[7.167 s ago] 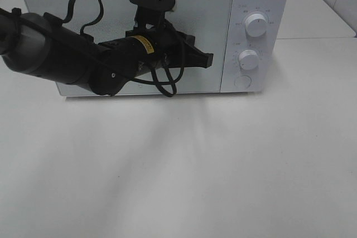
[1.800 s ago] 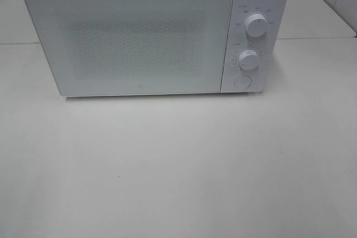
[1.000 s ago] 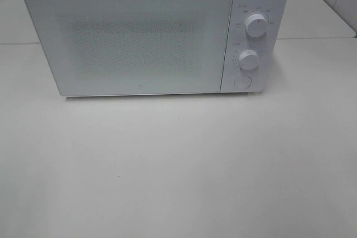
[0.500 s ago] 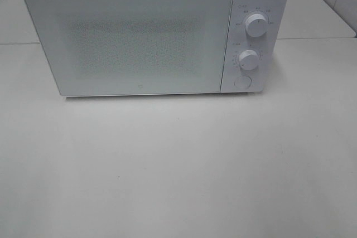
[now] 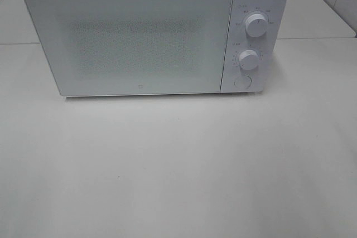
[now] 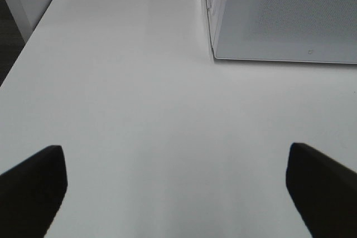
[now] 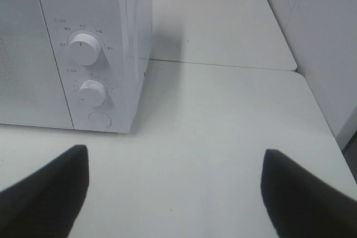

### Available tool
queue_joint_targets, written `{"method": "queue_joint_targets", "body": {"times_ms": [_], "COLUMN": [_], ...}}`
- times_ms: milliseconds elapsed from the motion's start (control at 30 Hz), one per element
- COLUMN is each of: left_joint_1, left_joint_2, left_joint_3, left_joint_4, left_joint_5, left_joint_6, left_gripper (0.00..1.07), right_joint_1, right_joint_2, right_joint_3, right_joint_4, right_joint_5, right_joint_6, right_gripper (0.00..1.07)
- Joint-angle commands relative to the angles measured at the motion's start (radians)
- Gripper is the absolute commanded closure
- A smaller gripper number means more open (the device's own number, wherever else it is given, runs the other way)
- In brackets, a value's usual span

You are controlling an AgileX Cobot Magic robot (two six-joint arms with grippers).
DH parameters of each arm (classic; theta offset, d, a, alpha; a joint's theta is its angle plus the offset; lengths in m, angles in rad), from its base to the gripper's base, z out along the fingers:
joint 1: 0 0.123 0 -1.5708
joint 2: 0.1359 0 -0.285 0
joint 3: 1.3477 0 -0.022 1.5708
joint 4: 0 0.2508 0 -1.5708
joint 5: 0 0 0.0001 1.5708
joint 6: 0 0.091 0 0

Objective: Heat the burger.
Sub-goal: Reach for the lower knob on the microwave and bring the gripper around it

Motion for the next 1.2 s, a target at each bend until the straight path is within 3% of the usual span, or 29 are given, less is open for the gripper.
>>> {"method": "queue_joint_targets", "body": {"times_ms": [33,433,867,967,1033,1133,1200], "left_joint_1": [0.005,0.005,0.005,0.005,0.005,0.005,0.005], "left_joint_2": [-0.014,-0.014,-0.014,-0.014,-0.014,-0.014,-0.014], "left_joint_3": [0.0,0.0,0.0,0.0,0.0,0.0,0.0], "left_joint_4": [-0.001,-0.001,-0.001,-0.001,-0.001,-0.001,-0.001], "left_joint_5": [-0.001,-0.001,-0.001,-0.001,-0.001,-0.001,-0.001], "left_joint_6": [-0.003,-0.003,-0.003,-0.003,-0.003,-0.003,-0.003], "left_gripper": [0.06,0.06,0.06,0.06,0.06,0.06,0.06], "right_joint_1": [-0.006,-0.006,-0.006,-0.003,-0.003,-0.003,0.044], "right_joint_2": [0.053,0.251,0.531,0.607,0.704,0.719,0.758], "right_joint_3": [0.004,0.117,0.123,0.123,0.131,0.136,0.142], "right_joint_4": [-0.011,-0.024,0.005,0.087,0.234,0.259,0.327], "right_joint_5": [-0.067,-0.508,-0.819,-0.901,-1.023,-1.049,-1.114], "right_joint_6": [0.006,0.006,-0.005,-0.073,-0.212,-0.231,-0.287], "right_gripper": [0.31,0.31,0.31,0.31,0.31,0.31,0.31]}}
